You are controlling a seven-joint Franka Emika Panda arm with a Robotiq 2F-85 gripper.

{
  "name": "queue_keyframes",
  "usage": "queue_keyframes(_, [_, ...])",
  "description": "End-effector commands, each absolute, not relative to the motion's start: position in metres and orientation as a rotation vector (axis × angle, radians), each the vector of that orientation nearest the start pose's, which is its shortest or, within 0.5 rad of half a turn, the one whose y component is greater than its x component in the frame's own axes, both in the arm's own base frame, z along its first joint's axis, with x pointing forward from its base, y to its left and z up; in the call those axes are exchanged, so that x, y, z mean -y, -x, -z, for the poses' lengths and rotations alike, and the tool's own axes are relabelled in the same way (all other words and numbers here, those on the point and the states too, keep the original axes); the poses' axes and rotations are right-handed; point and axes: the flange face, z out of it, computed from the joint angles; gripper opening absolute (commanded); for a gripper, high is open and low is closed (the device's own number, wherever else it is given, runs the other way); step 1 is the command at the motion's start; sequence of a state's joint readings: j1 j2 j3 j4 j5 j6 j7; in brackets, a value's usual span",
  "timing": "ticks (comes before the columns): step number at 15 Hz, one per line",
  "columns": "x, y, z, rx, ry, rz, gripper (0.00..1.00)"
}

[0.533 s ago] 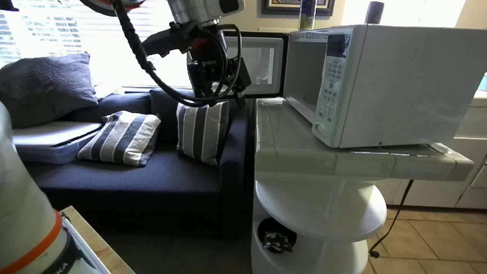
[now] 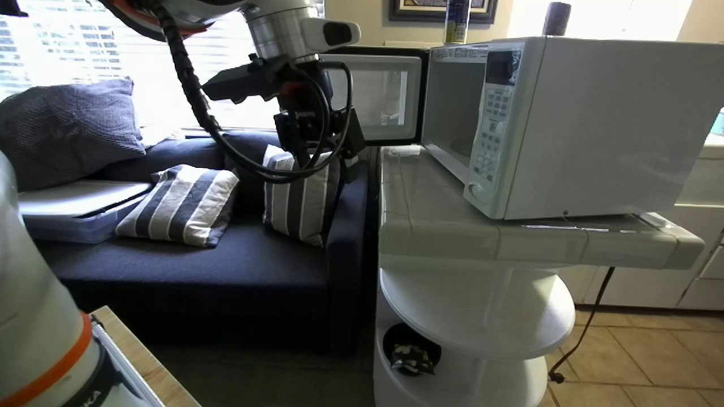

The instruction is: Put the small bottle into the microwave

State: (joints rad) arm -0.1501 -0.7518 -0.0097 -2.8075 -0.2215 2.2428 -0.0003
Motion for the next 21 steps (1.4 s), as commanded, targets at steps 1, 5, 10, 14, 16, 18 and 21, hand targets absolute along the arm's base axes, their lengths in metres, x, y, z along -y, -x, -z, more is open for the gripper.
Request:
queue_keyframes(1, [0.058,-0.324,-0.427,-0.059,3.322,0.285,1.0])
queue_keyframes(5, [0.07,-0.337,-0.461,-0.248,3.295,0.424,1.0])
queue_keyframes(10, [0.089,-0.347,-0.53,-0.51,3.227,0.838,1.0])
queue_keyframes(14, [0.111,-0.348,-0.565,-0.658,3.113,1.118,1.0])
queue_keyframes(16, [0.119,-0.354,-0.582,-0.7,3.042,1.262,1.0])
queue_keyframes(18, [0.125,-0.361,-0.598,-0.756,2.984,1.37,1.0])
queue_keyframes(21, [0.13,-0.381,-0.618,-0.81,2.917,1.47,1.0])
